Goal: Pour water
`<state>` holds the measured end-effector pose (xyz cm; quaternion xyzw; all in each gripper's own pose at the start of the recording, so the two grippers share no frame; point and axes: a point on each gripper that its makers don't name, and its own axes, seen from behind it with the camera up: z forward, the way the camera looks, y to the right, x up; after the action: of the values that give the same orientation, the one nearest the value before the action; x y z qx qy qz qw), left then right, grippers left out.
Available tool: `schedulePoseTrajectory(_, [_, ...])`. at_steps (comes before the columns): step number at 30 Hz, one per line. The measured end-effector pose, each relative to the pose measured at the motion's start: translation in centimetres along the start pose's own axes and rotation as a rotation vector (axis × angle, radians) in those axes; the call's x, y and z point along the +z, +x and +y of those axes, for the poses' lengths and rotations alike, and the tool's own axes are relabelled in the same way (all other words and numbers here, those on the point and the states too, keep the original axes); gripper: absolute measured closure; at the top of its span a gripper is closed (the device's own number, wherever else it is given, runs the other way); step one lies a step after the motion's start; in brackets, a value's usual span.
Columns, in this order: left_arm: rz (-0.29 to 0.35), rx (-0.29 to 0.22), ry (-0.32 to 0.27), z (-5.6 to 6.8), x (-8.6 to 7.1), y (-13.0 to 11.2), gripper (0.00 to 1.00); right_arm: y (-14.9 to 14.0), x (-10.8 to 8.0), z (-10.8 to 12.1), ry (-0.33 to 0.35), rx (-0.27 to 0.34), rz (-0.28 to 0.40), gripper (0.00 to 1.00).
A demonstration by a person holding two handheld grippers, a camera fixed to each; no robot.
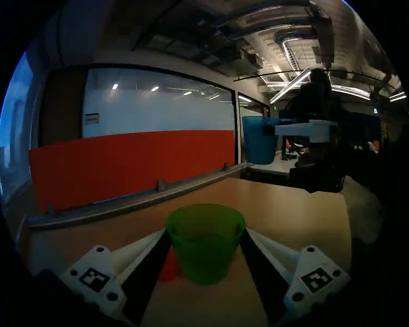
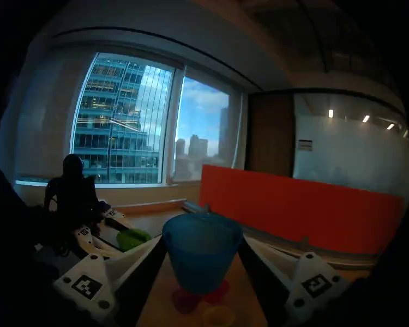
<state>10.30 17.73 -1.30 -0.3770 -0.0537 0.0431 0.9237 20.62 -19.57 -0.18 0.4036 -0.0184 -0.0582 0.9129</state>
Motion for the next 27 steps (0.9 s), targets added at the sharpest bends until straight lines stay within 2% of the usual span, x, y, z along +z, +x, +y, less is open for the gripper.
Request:
schedulePoseTrajectory(12, [-0.033,0.001,0.022,-1.2,-0.3,-0.9,0.15,-1.7,-2.2,1.4,-0.033,-0.029,-0.02,0.08])
schedulePoseTrajectory(20, [-0.057,0.005,0.021,-1.3,-0.3,-1.6,0.15,-3.2,-2.9,1.1,-0.024,-0.041,-0.039,0.08])
schedulePoseTrajectory(27, [-0.108,0.015,0.013,-1.1,-0.2,-3.0,0.15,-5.2,-3.3,0.8,-0.008,-0.032,-0.076,0.09])
